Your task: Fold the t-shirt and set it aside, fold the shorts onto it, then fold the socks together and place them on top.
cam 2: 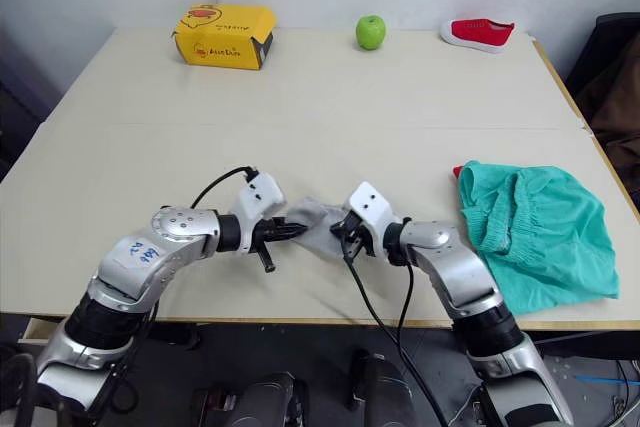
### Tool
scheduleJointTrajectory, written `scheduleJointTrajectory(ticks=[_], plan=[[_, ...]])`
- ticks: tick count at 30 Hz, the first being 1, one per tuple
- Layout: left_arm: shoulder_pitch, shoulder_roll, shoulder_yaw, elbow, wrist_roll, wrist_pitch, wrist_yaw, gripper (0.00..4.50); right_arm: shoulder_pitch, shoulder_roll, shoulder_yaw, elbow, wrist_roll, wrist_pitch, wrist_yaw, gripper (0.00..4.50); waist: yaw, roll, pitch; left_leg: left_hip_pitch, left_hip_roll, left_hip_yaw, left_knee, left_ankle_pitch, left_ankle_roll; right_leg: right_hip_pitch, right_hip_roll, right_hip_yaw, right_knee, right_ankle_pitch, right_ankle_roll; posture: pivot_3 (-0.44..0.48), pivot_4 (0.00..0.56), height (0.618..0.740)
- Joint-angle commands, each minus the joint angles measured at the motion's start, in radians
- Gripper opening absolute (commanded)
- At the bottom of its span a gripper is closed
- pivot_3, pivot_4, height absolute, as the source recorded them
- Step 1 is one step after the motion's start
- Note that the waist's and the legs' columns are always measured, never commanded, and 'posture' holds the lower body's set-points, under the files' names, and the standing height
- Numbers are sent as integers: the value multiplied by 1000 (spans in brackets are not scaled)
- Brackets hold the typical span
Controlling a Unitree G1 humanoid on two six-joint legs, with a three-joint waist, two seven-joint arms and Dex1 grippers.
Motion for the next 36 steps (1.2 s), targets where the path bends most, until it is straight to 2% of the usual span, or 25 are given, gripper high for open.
scheduleJointTrajectory(ticks=[1, 5, 8, 17, 23, 30, 36], plan=[[-25, -6, -30, -2, 38, -70, -48, 18, 23, -4, -33, -52, 23, 38, -30, 0, -1, 0, 0, 0, 0, 0, 0, 0, 0, 0, 0, 0, 0, 0, 0, 0, 150, 740], [-45, -22, -79, 52, 111, -115, -54, 18, 28, 15, -103, -92, 69, 93, -67, 0, -3, 0, 0, 1, 0, 1, -2, 0, 0, 0, 1, 0, 0, 0, 0, 0, 150, 740], [-75, -66, -72, 100, 127, -104, -42, 18, 41, 23, -131, -109, 104, 133, -80, 0, 0, 0, 0, 0, 0, 1, -2, 1, 1, 0, 0, 0, 0, 0, 0, 0, 150, 740], [-150, -161, -67, 172, 152, -43, -40, 18, 68, 52, 22, -33, 26, 47, -116, 0, -5, 0, 0, 0, 0, 1, -3, 1, 3, 0, 0, 0, -1, 0, 1, 0, 150, 740], [-163, -172, -139, 182, 224, -62, -56, 18, 76, 57, 33, -6, 3, 17, -123, 0, -5, 0, 0, 1, 0, 1, -3, 1, 2, 1, 0, 0, -1, 0, 1, 0, 150, 740], [-195, -146, -85, 225, 230, -122, -105, 18, 73, 47, 29, 13, -6, 2, -118, 0, -5, 0, 0, 1, 0, 1, -3, 1, 2, 1, 0, 0, -1, 0, 1, 0, 150, 740], [-245, -195, -99, 262, 247, -142, -126, 18, 77, 46, 29, 18, -13, -5, -120, 0, -3, 0, 0, 1, 0, 1, -2, 1, 3, 1, 0, 0, -1, 0, 1, 0, 150, 740]])
